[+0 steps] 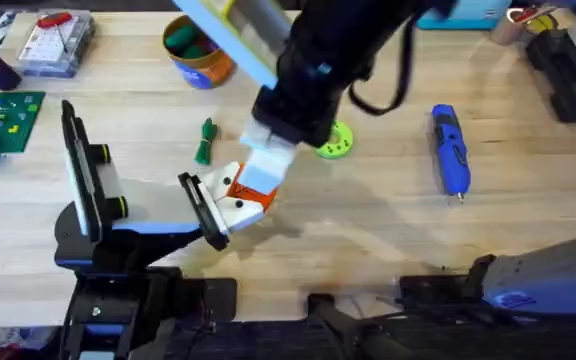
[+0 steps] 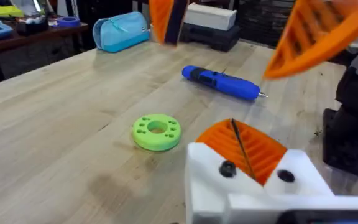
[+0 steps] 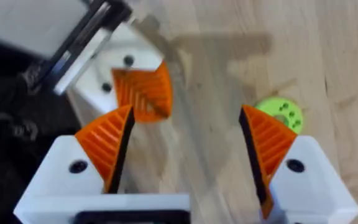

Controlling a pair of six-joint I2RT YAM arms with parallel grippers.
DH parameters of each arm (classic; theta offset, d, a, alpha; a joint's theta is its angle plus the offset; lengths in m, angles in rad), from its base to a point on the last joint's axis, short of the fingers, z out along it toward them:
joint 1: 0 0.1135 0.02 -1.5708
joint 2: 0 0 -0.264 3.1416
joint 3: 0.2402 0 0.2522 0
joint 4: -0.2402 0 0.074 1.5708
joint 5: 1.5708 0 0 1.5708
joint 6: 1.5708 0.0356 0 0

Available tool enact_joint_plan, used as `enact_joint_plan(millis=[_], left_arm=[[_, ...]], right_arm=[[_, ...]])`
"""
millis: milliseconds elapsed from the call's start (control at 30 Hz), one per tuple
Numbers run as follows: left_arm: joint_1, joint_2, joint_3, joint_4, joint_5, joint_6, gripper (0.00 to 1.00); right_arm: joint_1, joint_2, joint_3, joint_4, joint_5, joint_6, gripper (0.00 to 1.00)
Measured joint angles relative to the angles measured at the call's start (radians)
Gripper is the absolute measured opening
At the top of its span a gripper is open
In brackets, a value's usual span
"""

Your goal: Pick up the gripper from the table and insert it into the empty holder that is missing its gripper. Then pick up a screw, insert it into the mounting hole, and use the screwdriver to tighten it. Finally, clean up the table by picking up the vegetable and placing it into the bucket.

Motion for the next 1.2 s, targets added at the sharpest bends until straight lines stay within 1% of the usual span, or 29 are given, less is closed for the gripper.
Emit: enact_joint_plan(millis=[33,133,233,500,933,1200], left_arm=[[0.0,0.0,0.0,0.0,0.0,0.0,0.012],[0.0,0.0,0.0,0.0,0.0,0.0,0.012],[0.0,0.0,0.0,0.0,0.0,0.0,0.012],[0.0,0.0,0.0,0.0,0.0,0.0,0.012],[0.0,0.0,0.0,0.0,0.0,0.0,0.012],[0.0,0.0,0.0,0.0,0.0,0.0,0.012]], right_arm=[[-0.006,-0.013,-0.097,0.088,-0.003,0.03,0.988],[-0.008,-0.041,-0.176,0.132,-0.004,0.049,0.988],[-0.01,-0.08,-0.222,0.136,-0.004,0.057,0.988],[-0.015,-0.17,-0.235,0.122,-0.007,0.069,0.988],[-0.035,-0.169,-0.237,0.112,-0.007,0.069,0.988],[-0.031,-0.169,-0.237,0.116,-0.021,0.068,0.988]])
